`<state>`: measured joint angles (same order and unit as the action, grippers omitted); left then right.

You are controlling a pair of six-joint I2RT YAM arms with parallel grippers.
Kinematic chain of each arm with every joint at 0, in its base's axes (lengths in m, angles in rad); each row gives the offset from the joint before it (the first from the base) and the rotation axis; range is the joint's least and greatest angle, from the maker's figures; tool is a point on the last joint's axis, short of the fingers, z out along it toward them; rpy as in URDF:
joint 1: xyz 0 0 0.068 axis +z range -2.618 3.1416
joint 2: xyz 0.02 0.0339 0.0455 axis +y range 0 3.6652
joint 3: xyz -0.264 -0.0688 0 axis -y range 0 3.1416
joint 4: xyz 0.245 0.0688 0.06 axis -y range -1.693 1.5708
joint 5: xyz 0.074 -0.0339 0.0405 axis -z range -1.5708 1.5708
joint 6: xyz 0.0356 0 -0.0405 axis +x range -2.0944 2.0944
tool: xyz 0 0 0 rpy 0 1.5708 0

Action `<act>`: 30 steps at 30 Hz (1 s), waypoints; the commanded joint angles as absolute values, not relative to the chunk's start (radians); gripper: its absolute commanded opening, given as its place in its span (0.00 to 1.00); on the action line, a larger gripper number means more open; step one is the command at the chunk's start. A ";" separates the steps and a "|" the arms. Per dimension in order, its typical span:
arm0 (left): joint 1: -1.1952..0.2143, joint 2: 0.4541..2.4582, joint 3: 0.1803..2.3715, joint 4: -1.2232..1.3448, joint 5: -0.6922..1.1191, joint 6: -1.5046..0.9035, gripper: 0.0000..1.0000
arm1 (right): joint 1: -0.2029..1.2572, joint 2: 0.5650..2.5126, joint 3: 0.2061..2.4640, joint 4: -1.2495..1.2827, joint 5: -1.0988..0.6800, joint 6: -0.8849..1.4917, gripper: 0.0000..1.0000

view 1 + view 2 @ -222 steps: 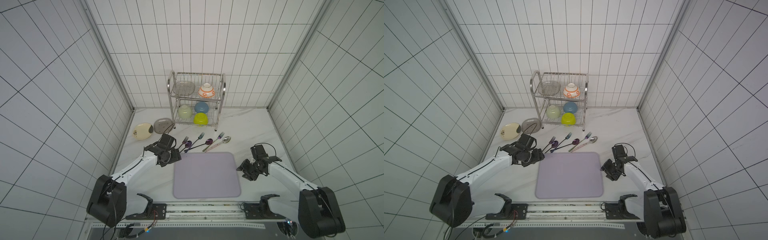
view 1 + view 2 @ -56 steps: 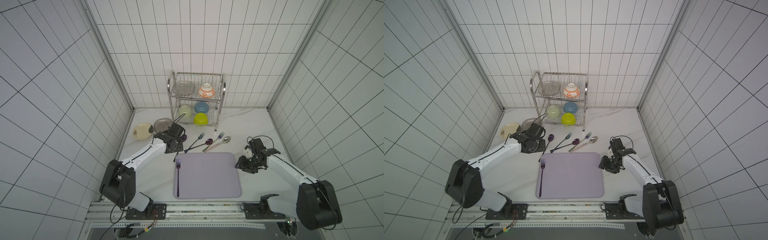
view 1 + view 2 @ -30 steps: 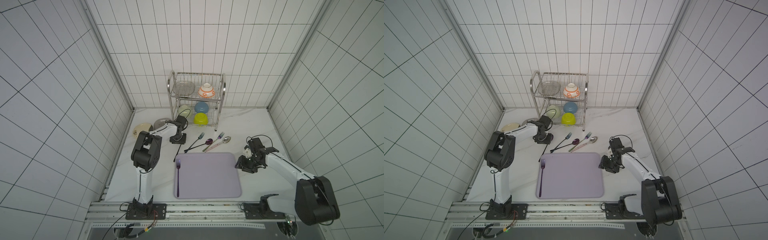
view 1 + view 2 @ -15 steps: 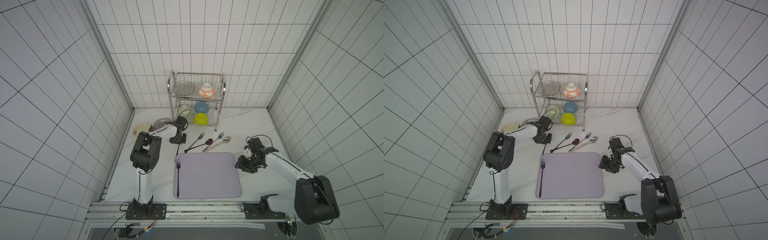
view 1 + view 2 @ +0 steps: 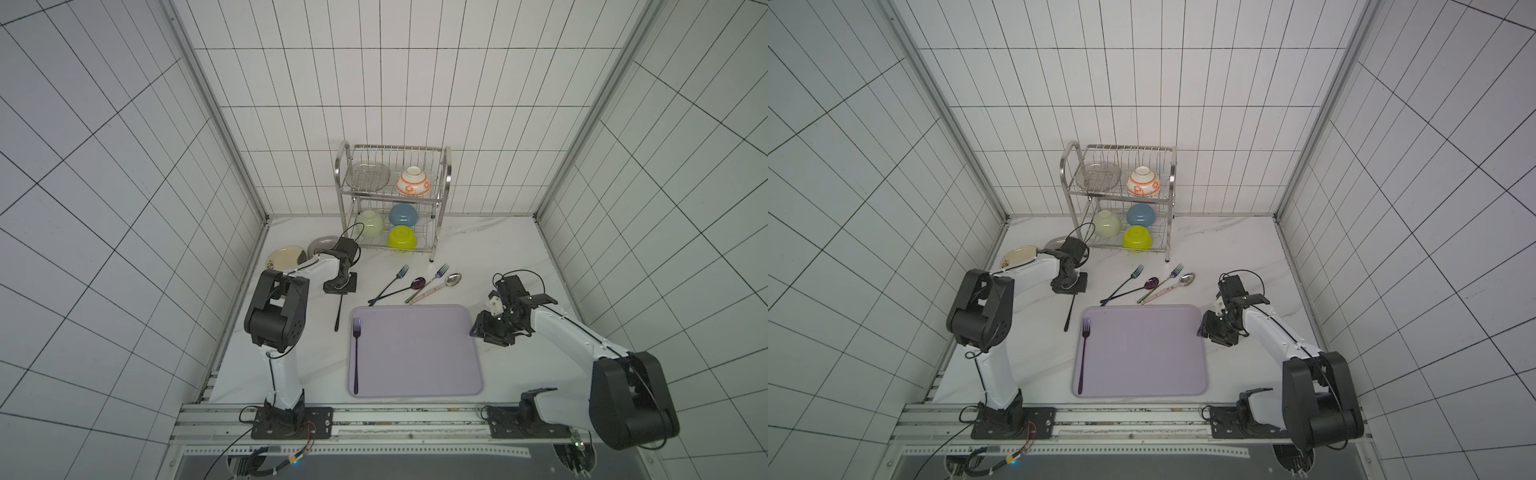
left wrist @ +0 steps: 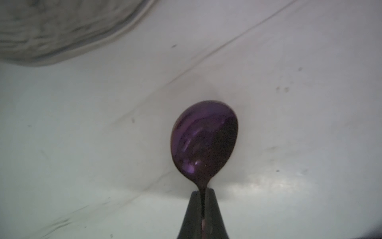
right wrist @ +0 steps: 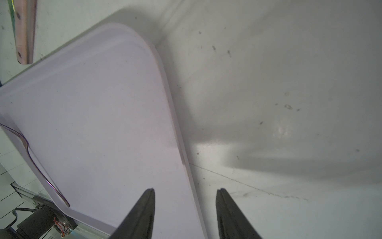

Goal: Set the spoon and fork side by side
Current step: Pick up the spoon from the center of the board, then place the spoon on the tray.

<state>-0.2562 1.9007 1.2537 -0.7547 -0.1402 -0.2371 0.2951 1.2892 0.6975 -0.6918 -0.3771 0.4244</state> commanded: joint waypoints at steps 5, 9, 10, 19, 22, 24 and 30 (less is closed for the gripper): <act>-0.195 1.672 1.147 -0.786 -0.110 -0.287 0.00 | 0.305 1.279 0.700 -0.701 -0.367 0.433 0.51; -0.207 1.517 1.068 -0.804 0.001 -0.364 0.00 | 0.305 1.287 0.707 -0.698 -0.372 0.435 0.51; -0.217 1.472 1.047 -0.806 0.030 -0.389 0.00 | 0.305 1.288 0.708 -0.697 -0.374 0.436 0.51; -0.533 1.186 0.878 -0.794 0.151 -0.629 0.00 | 0.305 1.289 0.708 -0.696 -0.388 0.446 0.50; -0.637 1.146 0.806 -0.736 0.117 -0.731 0.00 | 0.304 1.278 0.698 -0.698 -0.389 0.453 0.50; -0.684 1.149 0.757 -0.675 0.112 -0.779 0.00 | 0.305 1.271 0.690 -0.698 -0.392 0.459 0.50; -0.729 1.239 0.693 -0.524 0.102 -0.828 0.00 | 0.307 1.256 0.677 -0.708 -0.400 0.460 0.50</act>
